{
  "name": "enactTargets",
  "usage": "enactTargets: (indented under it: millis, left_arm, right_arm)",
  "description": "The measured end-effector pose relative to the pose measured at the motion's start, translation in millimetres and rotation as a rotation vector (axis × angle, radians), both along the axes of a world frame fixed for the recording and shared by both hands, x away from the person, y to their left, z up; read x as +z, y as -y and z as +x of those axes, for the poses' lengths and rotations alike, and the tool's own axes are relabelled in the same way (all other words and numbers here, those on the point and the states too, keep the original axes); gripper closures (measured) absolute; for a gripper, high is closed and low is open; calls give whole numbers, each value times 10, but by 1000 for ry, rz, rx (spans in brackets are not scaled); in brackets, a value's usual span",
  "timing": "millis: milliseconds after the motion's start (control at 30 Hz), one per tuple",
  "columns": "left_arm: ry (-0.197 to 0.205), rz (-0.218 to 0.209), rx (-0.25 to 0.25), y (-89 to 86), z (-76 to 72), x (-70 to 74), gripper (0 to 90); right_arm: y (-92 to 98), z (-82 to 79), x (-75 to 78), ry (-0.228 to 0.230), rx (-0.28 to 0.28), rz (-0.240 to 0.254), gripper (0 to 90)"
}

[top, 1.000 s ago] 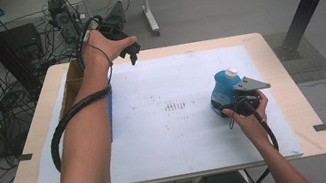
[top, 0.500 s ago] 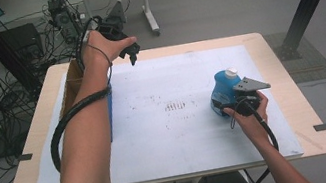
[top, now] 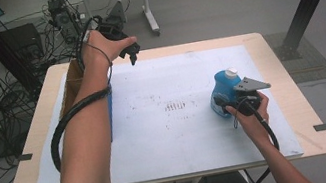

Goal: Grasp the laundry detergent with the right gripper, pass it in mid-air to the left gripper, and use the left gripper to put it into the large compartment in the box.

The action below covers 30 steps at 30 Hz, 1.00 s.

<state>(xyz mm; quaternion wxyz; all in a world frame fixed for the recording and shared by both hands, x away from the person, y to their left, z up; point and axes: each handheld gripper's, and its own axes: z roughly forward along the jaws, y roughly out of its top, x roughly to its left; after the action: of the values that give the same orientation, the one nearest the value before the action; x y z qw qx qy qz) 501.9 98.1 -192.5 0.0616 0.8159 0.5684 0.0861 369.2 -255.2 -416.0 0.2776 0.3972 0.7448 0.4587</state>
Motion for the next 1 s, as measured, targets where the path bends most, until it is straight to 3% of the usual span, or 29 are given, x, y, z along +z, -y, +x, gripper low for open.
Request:
enactTargets:
  millis: [200, 1000]
  left_arm:
    - [-2, 0, 1, 2, 1, -21, 55]
    - [0, 9, 0, 0, -12, 13, 55]
  right_arm:
    - [-10, -4, -1, 1, 16, 1, 396]
    - [-8, 1, -4, 1, 21, 4, 408]
